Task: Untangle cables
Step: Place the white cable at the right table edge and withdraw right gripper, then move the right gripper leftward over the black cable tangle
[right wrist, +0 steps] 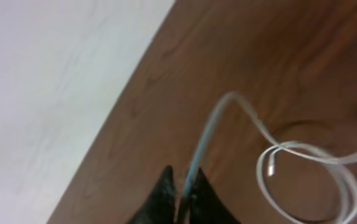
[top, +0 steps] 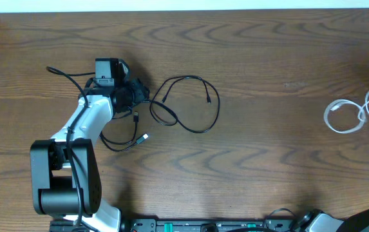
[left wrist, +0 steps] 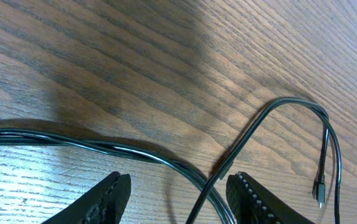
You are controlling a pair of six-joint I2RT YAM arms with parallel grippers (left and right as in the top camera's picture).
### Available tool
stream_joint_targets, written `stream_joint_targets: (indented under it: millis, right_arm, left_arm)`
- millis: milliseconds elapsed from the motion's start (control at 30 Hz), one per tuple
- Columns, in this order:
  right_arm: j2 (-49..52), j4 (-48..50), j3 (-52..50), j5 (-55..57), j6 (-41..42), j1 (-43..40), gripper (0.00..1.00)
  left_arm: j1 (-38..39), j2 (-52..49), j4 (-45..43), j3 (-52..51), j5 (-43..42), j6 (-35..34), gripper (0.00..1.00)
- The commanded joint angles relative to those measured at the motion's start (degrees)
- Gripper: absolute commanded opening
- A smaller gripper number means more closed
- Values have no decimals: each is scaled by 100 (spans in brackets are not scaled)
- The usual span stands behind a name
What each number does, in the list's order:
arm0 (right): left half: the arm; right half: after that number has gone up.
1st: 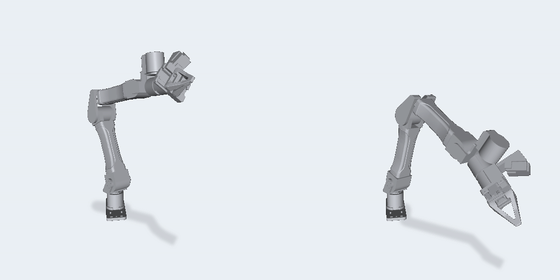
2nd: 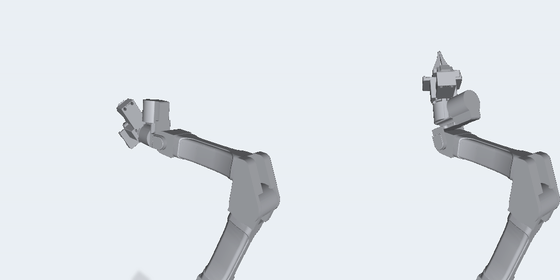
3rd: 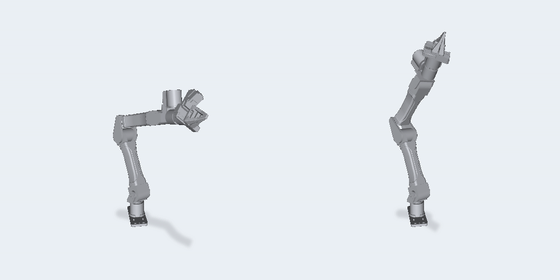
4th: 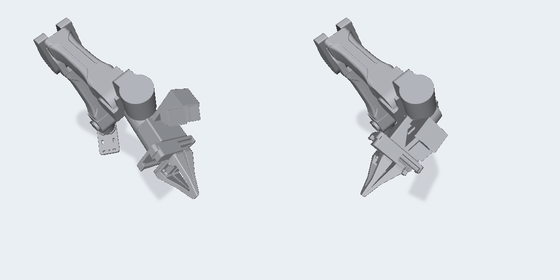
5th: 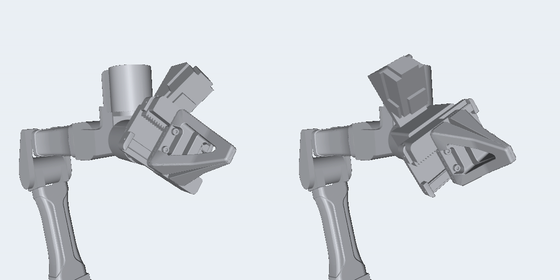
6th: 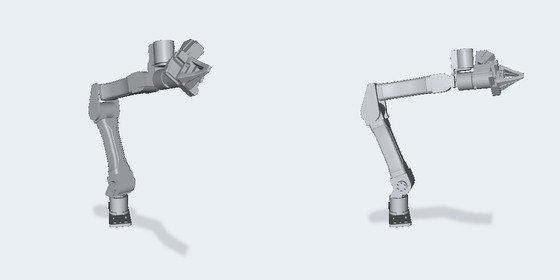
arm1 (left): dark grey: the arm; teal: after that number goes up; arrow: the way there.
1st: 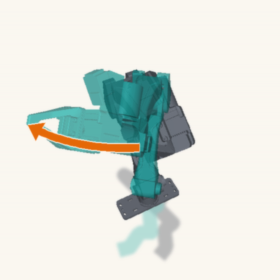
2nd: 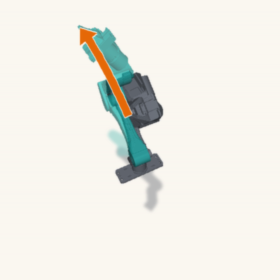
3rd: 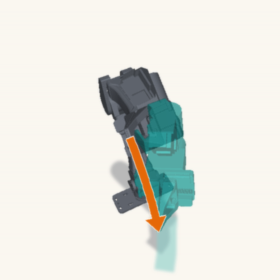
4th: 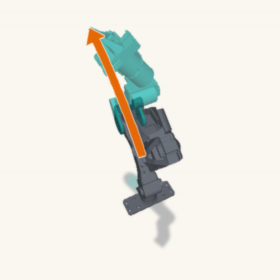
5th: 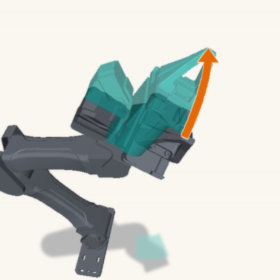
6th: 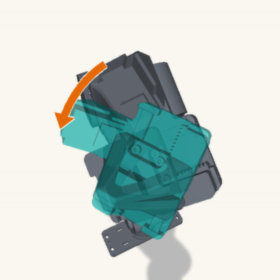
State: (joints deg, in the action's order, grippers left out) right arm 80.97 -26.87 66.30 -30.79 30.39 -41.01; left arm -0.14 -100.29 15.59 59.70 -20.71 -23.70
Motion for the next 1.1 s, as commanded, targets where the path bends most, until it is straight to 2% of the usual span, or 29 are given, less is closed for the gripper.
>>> stream_joint_targets:
  millis: [0, 67, 100, 233, 300, 333, 467, 700, 867, 900, 967, 1033, 1067]
  right_arm:
    - [13, -39, 37, 282, -90, -37, 8]
    - [50, -39, 37, 282, -90, -37, 10]
    - [68, -39, 37, 282, -90, -37, 16]
    - [129, -105, 37, 284, -90, -35, 76]
    - [162, -184, 37, 284, -90, -35, 92]
    - [177, -221, 37, 286, -92, -35, 95]
    - [264, -278, 35, 282, -90, -31, 96]
    - [393, -428, 33, 282, -90, 199, 93]
    - [568, -614, 33, 282, -90, 579, 80]
    - [614, -664, 33, 282, -90, 684, 75]
    - [710, -752, 33, 282, -90, 901, 35]
    - [809, -807, 33, 286, -92, 1137, 1]
    - [879, -807, 33, 284, -92, 1294, 1]
  left_arm:
    - [13, -2, 9, 26, -28, 52, 55]
    - [13, -2, 9, 26, -26, 52, 55]
    - [13, -2, 9, 26, -28, 52, 55]
    - [11, -2, 9, 26, -26, 52, 55]
    - [13, -2, 9, 26, -28, 52, 55]
    - [13, -2, 9, 26, -26, 52, 55]
    - [11, -2, 9, 26, -26, 55, 55]
    - [13, -2, 9, 26, -26, 55, 55]
    - [13, -2, 9, 26, -26, 52, 55]
    - [13, -2, 9, 26, -26, 55, 55]
    - [13, -2, 9, 26, -26, 55, 55]
    - [13, -2, 9, 26, -26, 55, 55]
    - [13, -2, 9, 26, -26, 55, 55]
